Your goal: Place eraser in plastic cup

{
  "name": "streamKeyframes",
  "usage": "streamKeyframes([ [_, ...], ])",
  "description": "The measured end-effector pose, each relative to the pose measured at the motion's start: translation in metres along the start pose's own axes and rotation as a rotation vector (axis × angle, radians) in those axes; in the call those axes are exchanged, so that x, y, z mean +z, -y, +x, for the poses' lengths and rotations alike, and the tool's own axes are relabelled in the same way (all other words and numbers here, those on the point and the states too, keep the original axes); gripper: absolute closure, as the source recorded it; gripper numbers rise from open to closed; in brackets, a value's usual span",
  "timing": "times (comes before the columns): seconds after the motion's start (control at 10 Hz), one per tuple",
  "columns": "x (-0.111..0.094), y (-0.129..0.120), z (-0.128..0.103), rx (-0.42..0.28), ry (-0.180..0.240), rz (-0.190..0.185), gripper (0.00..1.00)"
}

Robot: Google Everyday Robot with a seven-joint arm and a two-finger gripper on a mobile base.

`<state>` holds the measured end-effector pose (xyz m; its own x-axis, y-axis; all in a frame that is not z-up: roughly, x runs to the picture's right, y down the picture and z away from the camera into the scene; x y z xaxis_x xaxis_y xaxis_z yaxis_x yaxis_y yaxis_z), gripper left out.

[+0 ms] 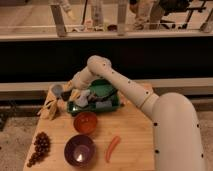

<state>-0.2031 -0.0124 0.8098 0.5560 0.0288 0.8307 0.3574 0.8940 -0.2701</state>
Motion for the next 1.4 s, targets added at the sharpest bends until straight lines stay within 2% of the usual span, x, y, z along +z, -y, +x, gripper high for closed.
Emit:
streamKeyframes([
  [0.1, 0.003, 0.013, 0.002, -0.002, 0.036, 0.019, 0.98],
  [0.3, 0.013, 0.036, 0.0, -0.018, 0.107, 0.033, 0.98],
  [0.5, 0.027, 0.057, 0.001, -0.022, 0.195, 0.036, 0.98],
  [0.6, 0.037, 0.066, 0.0, -0.025, 0.253, 0.035, 0.98],
  [0.8, 0.042, 0.067, 0.006, -0.009, 0.274, 0.034, 0.98],
  [1.2, 0.044, 0.067, 0.007, -0.005, 0.276, 0.031, 0.98],
  [1.3, 0.045, 0.07, 0.008, 0.002, 0.288, 0.039, 0.98],
  [1.4, 0.056, 0.078, 0.009, 0.016, 0.342, 0.078, 0.98],
])
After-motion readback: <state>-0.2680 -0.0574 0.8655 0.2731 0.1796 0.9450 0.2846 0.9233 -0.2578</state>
